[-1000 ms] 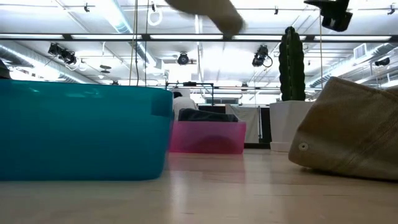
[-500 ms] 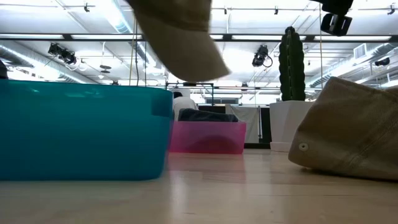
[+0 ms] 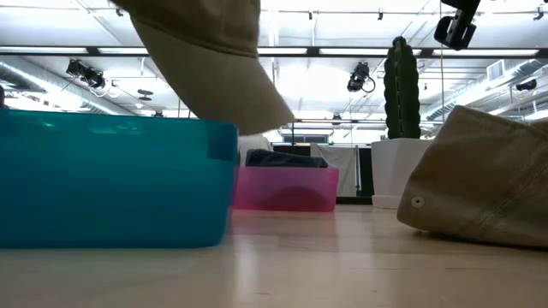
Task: Pick & Place hat
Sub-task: Put the middle right brown cap into the blue bin, then put the bottom right brown cap into the blue bin
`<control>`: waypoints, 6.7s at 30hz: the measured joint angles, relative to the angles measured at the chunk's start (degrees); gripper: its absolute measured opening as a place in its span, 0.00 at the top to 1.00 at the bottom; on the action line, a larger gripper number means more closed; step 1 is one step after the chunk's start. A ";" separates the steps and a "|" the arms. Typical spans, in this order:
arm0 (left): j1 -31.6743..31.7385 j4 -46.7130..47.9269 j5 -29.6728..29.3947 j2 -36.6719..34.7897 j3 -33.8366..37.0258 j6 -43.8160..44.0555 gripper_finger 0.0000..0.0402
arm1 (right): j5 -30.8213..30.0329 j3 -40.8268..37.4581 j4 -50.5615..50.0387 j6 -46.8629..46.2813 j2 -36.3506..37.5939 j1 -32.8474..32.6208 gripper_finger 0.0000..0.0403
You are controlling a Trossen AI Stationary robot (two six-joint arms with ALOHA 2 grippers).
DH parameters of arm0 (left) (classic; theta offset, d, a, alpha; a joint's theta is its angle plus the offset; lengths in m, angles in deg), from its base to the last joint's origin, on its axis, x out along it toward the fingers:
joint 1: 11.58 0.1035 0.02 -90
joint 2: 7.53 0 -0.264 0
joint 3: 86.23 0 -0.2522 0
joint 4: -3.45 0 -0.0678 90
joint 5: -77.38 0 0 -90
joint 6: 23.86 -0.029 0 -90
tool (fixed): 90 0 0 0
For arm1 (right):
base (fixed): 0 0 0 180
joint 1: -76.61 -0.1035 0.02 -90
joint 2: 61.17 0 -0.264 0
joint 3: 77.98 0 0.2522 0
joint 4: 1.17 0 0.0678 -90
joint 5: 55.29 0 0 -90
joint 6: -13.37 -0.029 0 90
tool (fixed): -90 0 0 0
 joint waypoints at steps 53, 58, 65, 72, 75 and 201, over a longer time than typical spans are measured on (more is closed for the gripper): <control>-9.02 24.88 -1.73 13.05 0.00 34.25 0.99 | -0.06 -0.04 -1.79 0.51 -0.04 0.02 0.99; -9.13 28.18 2.11 14.90 0.00 36.37 0.99 | -0.06 -0.04 -1.79 0.52 -0.05 0.02 0.99; -7.79 34.62 1.94 15.20 0.00 37.24 0.99 | -0.08 -0.07 -1.79 0.29 -0.08 0.02 0.99; -5.77 35.06 1.35 15.22 0.00 33.17 0.99 | -1.55 -0.08 -1.73 -0.61 -0.45 0.00 0.99; -5.70 35.48 3.02 15.22 0.00 32.29 0.99 | -1.59 -0.09 -1.74 -0.78 -0.59 0.00 0.99; 22.72 17.95 14.20 11.92 -20.68 -71.29 0.46 | -9.00 -17.37 -12.09 -66.97 -14.11 -38.99 0.29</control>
